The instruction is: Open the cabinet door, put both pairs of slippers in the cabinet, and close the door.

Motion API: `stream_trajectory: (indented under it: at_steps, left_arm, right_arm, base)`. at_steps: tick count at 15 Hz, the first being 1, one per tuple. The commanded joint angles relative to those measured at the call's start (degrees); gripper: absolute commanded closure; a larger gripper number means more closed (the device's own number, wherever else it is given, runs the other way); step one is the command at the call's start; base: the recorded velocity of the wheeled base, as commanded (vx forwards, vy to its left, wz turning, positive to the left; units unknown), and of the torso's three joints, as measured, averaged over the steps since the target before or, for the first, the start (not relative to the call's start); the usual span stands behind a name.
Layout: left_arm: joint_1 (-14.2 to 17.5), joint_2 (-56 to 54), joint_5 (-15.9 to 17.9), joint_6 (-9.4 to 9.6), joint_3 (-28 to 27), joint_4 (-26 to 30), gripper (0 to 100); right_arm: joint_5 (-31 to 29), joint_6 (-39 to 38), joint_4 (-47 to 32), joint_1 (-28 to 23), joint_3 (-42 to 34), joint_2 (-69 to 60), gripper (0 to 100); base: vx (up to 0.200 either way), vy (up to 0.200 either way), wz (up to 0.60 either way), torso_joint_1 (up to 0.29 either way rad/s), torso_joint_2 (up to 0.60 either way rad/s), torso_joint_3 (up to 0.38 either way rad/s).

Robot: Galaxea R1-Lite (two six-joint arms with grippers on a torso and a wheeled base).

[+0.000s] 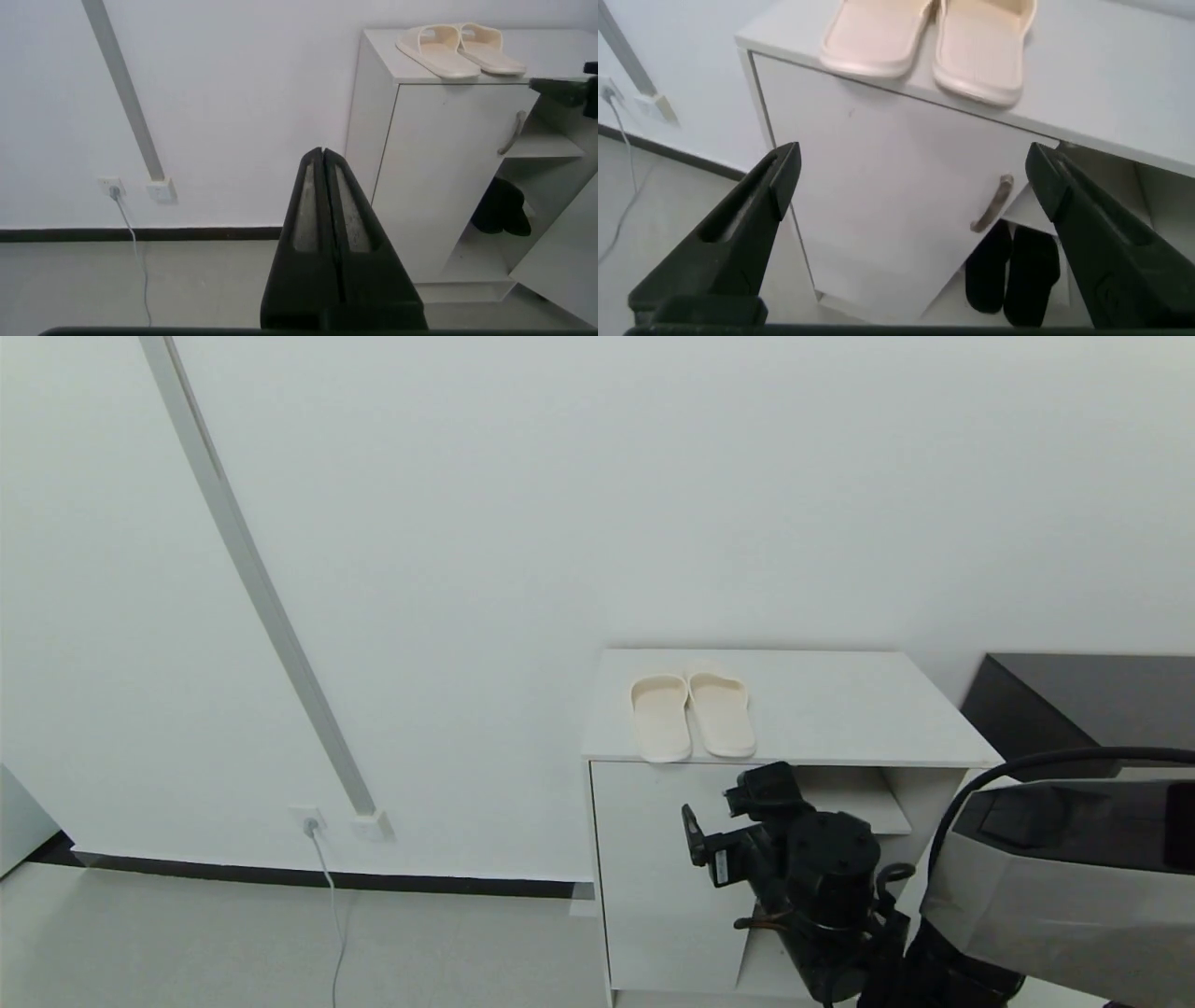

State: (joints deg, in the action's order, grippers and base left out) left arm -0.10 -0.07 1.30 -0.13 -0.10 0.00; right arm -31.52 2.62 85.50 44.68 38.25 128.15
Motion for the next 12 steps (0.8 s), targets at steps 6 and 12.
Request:
stream_trajectory:
  at_steps: [6, 12]
  left_arm:
    - [0.01, 0.07, 0.10, -0.04, 0.01, 0.00, 100]
    - [0.01, 0.07, 0.01, 0.49, 0.01, 0.00, 100]
  right_arm:
    - [0.32, -12.46, -39.36, 0.32, 20.72, -13.01, 0]
    - [-0.03, -17.30, -48.77, 0.59, 22.92, -13.54, 0]
  base:
    - [0.000, 0.000, 0.00, 0.000, 0.00, 0.000]
    - [0.000, 0.000, 0.00, 0.000, 0.00, 0.000]
